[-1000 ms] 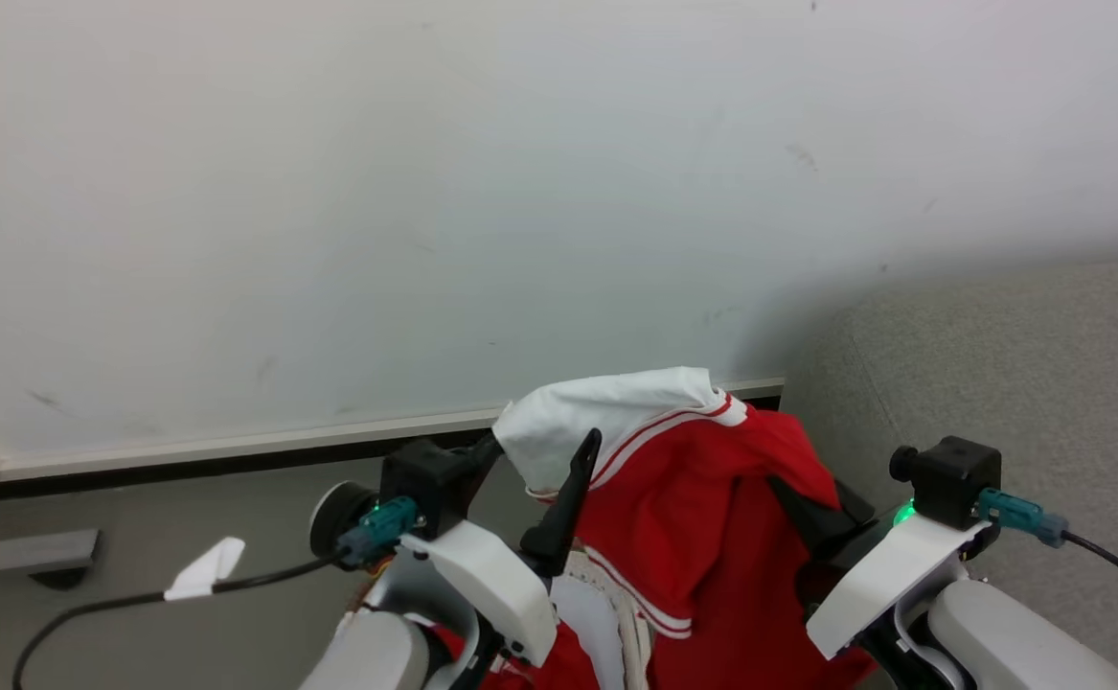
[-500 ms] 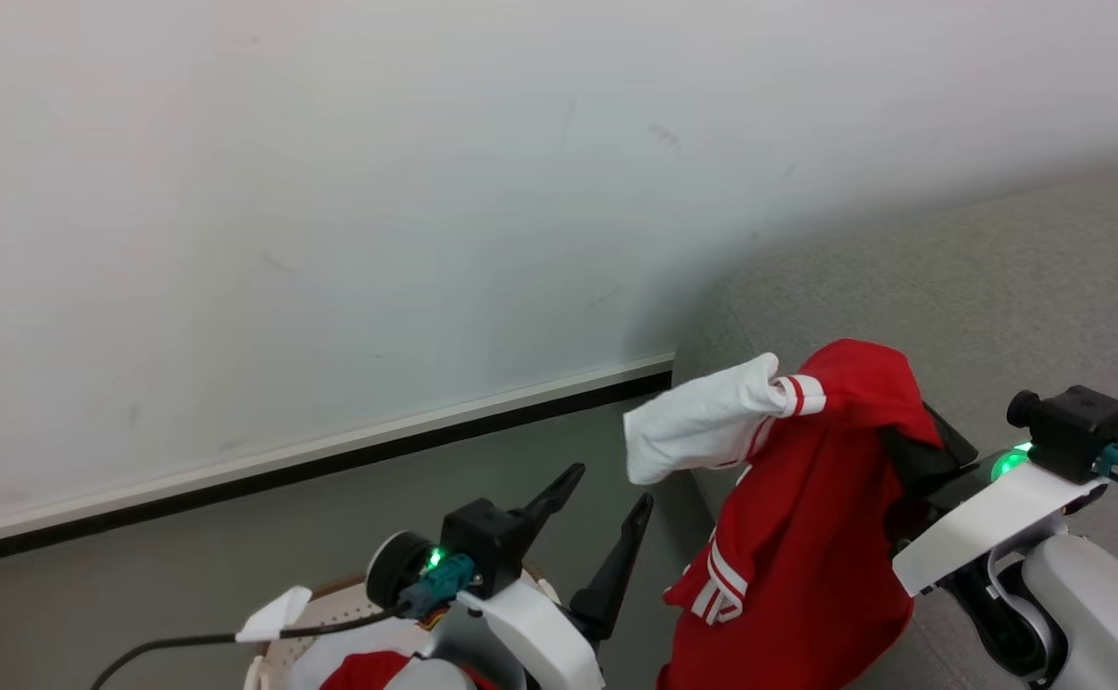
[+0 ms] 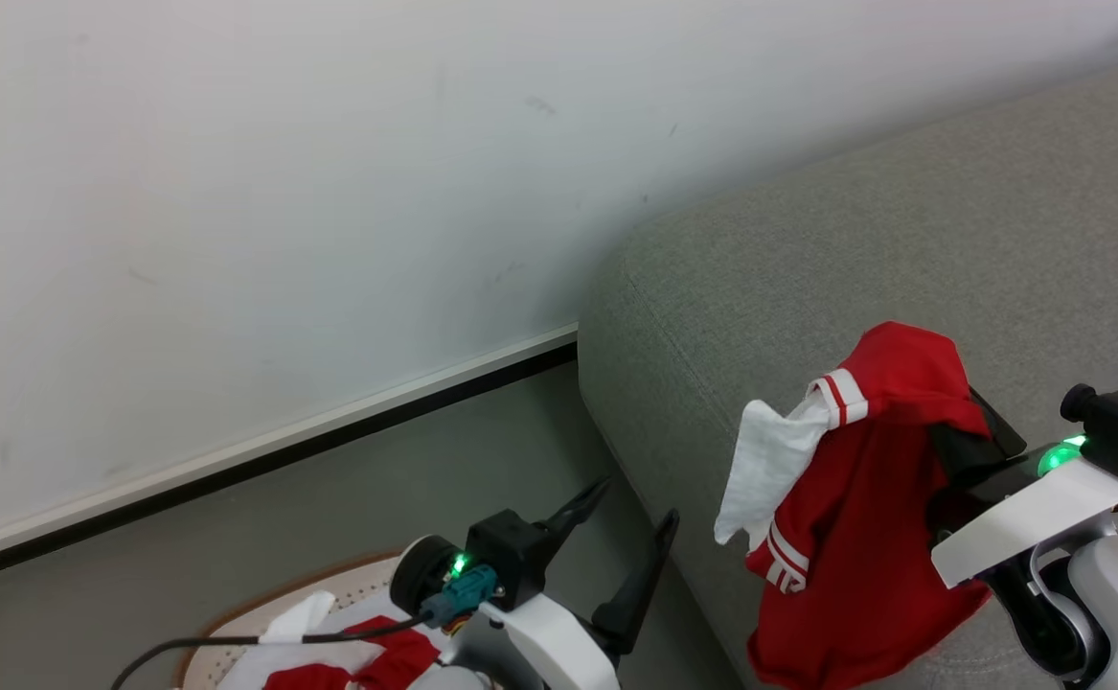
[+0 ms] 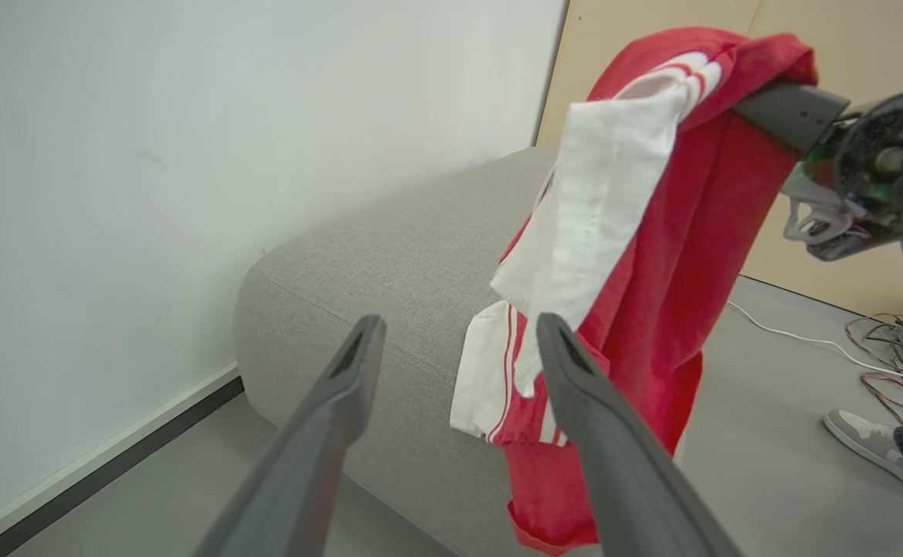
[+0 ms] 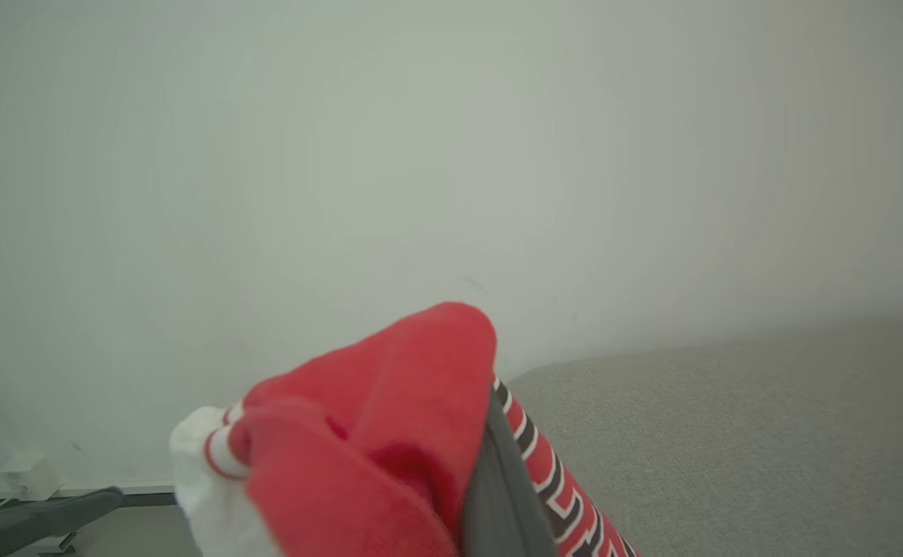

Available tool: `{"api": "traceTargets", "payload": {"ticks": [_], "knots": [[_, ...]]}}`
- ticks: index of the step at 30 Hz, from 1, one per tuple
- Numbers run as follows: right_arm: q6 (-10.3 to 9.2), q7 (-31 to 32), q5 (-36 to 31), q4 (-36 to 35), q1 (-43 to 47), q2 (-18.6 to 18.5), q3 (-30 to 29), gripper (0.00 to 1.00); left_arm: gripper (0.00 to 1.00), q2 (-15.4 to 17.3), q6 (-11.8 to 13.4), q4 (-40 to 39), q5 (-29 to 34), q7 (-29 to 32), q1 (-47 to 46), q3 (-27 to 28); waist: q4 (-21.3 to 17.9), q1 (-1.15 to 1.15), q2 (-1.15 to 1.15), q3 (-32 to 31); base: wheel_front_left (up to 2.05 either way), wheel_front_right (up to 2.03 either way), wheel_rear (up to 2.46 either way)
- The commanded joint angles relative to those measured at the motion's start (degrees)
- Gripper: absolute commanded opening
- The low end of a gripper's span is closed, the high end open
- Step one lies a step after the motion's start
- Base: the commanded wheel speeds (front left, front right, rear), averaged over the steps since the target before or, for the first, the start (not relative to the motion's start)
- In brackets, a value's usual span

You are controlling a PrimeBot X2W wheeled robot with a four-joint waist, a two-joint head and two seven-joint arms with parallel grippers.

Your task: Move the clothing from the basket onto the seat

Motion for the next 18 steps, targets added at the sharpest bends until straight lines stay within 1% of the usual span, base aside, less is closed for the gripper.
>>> {"api": "traceTargets", "payload": {"ticks": [1,3,5,10,12,15,18], "knots": [[-0.12,0.2,-0.4,-0.3,0.8,0.4,-0.4,0.00,1.00,0.1,0.0,-0.1,-0.2,-0.3,-0.5,0.0,-0.2,0.00,0.00,0.5,0.00,0.00,0.00],[-0.12,0.3,-1.1,-0.9,1.0,0.7,-1.8,0.00,1.00,0.2,0.1,-0.8,0.3,0.2,-1.2,-0.2,-0.1,0.00,0.00,2.0,0.00,0.00,0.00],[-0.12,0.7,-2.3,-1.3,0.1,1.6,-2.9,0.00,1.00,1.1,-0.2,-1.6,0.8,0.8,-2.4,-0.1,0.0,0.00,0.00,4.6,0.00,0.00,0.00],[-0.12,1.3,-5.6,-0.2,-6.2,3.8,-8.5,0.00,1.00,4.1,-1.9,-5.1,2.8,4.0,-8.6,-0.6,1.9,0.00,0.00,15.0,0.00,0.00,0.00],[-0.12,1.5,-7.6,0.8,-9.8,4.5,-11.7,0.00,1.00,5.4,-2.5,-6.9,3.6,5.5,-11.9,-0.3,3.0,0.00,0.00,19.8,0.00,0.00,0.00],[-0.12,2.3,-10.9,2.2,-16.6,4.9,-17.2,0.00,1.00,7.0,-2.9,-9.7,4.5,7.2,-17.1,1.2,4.5,0.00,0.00,27.1,0.00,0.00,0.00],[-0.13,3.8,-14.3,4.5,-24.6,4.5,-24.5,0.00,1.00,8.3,-3.4,-12.7,5.1,9.0,-22.6,2.4,5.9,0.00,0.00,34.5,0.00,0.00,0.00]]}}
